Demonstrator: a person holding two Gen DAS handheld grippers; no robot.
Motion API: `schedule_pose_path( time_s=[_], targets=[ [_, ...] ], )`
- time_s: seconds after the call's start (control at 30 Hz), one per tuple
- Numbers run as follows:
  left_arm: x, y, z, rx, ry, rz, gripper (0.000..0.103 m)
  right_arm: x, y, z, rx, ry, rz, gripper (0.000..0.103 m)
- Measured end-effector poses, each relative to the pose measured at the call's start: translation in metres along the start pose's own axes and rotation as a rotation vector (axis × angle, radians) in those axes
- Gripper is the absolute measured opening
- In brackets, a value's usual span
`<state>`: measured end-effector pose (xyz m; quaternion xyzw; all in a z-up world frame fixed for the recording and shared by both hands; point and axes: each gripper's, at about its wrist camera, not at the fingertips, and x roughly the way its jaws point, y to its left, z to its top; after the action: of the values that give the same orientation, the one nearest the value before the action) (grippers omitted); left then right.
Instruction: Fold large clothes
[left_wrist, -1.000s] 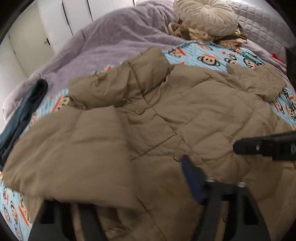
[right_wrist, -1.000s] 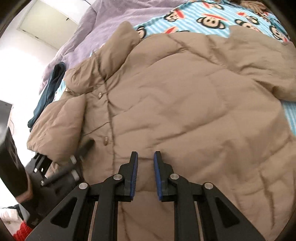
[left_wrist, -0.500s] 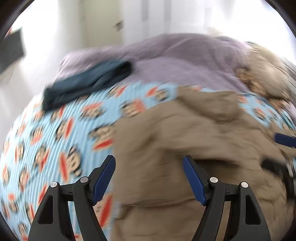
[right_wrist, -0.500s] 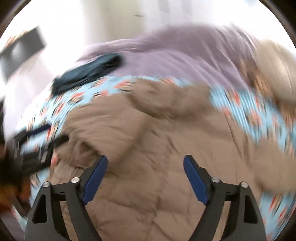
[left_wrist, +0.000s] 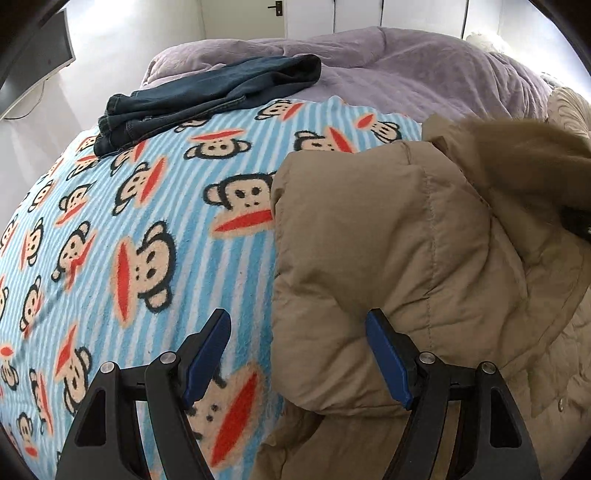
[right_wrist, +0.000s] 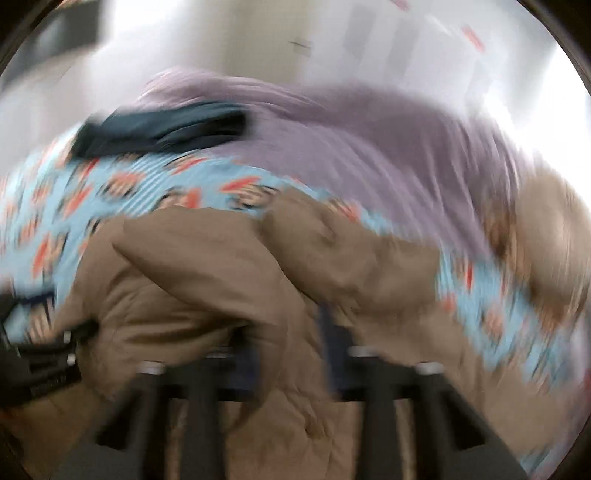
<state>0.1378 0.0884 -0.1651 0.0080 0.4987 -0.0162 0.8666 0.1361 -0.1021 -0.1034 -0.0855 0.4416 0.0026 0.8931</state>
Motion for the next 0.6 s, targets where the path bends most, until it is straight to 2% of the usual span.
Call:
schedule_pose_path(
  time_s=[0.03,0.07,0.17,0.23,0.27,0.3,0.33,0.4,0.43,0.47,0.5,0.53,0.6],
  targets=[
    [0.001,-0.001,0.001,0.008,0.004,0.000,0.076,0.004,-0.031,-0.005,0.147,0.030,0.053,0.020],
    [-0.001,-0.001,0.002,0.013,0.009,0.002,0.076,0.008,-0.050,-0.010,0.229,0.052,0.084,0.020],
    [-0.010,-0.003,0.011,0.030,0.007,0.013,0.076,0.024,-0.098,-0.033,0.431,0.150,0.206,0.020],
    [-0.023,-0.001,0.022,0.027,-0.043,0.018,0.076,0.033,-0.123,-0.047,0.556,0.193,0.281,0.022],
    [-0.029,0.002,0.032,0.014,-0.068,0.015,0.076,0.036,-0.131,-0.052,0.605,0.197,0.298,0.031],
    [-0.031,0.005,0.040,0.000,-0.079,0.009,0.076,0.038,-0.141,-0.056,0.657,0.201,0.306,0.045],
    [-0.030,0.008,0.049,-0.013,-0.084,0.001,0.076,0.039,-0.148,-0.060,0.699,0.194,0.305,0.051],
    [-0.024,0.010,0.065,-0.021,-0.077,0.011,0.076,0.041,-0.159,-0.063,0.775,0.179,0.323,0.052],
    [-0.018,0.010,0.073,-0.016,-0.070,0.028,0.076,0.046,-0.165,-0.064,0.820,0.182,0.350,0.048],
    [-0.014,0.012,0.076,-0.017,-0.064,0.028,0.076,0.049,-0.171,-0.064,0.848,0.189,0.368,0.028],
    [-0.008,0.016,0.079,-0.031,-0.045,0.015,0.076,0.051,-0.173,-0.065,0.856,0.196,0.369,0.014],
    [-0.003,0.021,0.079,-0.058,-0.017,-0.014,0.076,0.053,-0.174,-0.064,0.839,0.207,0.353,0.014],
    [0.015,0.039,0.077,-0.161,0.100,-0.191,0.076,0.054,-0.173,-0.062,0.803,0.211,0.358,0.014]
  ],
)
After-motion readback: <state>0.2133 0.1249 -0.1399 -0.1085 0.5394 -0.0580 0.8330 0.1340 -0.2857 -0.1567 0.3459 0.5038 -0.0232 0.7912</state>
